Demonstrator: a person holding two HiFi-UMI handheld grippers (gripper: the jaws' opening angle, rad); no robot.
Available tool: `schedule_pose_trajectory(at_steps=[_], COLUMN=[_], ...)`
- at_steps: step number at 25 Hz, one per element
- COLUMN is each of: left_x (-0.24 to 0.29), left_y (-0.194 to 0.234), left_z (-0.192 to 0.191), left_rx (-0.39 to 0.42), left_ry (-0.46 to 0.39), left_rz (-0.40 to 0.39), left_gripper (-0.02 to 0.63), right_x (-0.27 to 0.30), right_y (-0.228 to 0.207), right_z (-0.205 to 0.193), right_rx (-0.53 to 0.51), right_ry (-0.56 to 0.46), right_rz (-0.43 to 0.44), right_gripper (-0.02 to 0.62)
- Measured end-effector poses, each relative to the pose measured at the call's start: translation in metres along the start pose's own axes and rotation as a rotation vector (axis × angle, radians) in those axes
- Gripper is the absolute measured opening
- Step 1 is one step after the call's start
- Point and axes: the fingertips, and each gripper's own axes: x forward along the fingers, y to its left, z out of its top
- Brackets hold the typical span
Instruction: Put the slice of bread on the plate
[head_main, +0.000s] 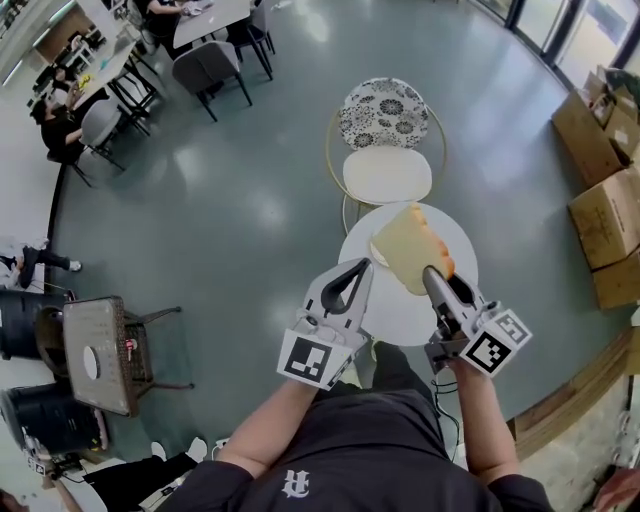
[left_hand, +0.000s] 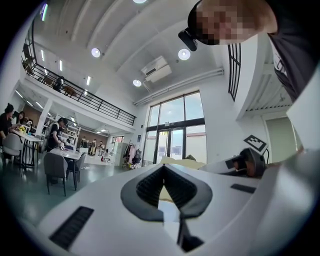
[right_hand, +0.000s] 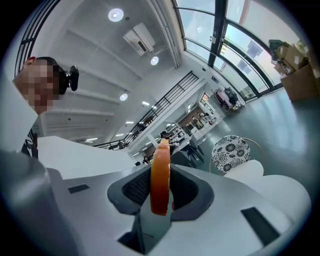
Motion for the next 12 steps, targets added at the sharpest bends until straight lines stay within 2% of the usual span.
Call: schedule_pose_trajectory(at_steps=[5, 12], left_x=[0.029, 0.058], left_y=[0.022, 0.037], left_z=[-0.030, -0.079], left_rx=[0.013, -0.004], left_ry=[0.009, 0.040], left_rz=[0.016, 0.011], left_gripper=[0.006, 0.006], right_x=[0.023, 0.040], right_y=[-0.052, -0.130], right_z=[-0.009, -0.049], right_rx=[0.020, 0.117], right_ry=[0.051, 0.133], right_rz=[0.010, 0.006], right_gripper=[0.098, 0.098])
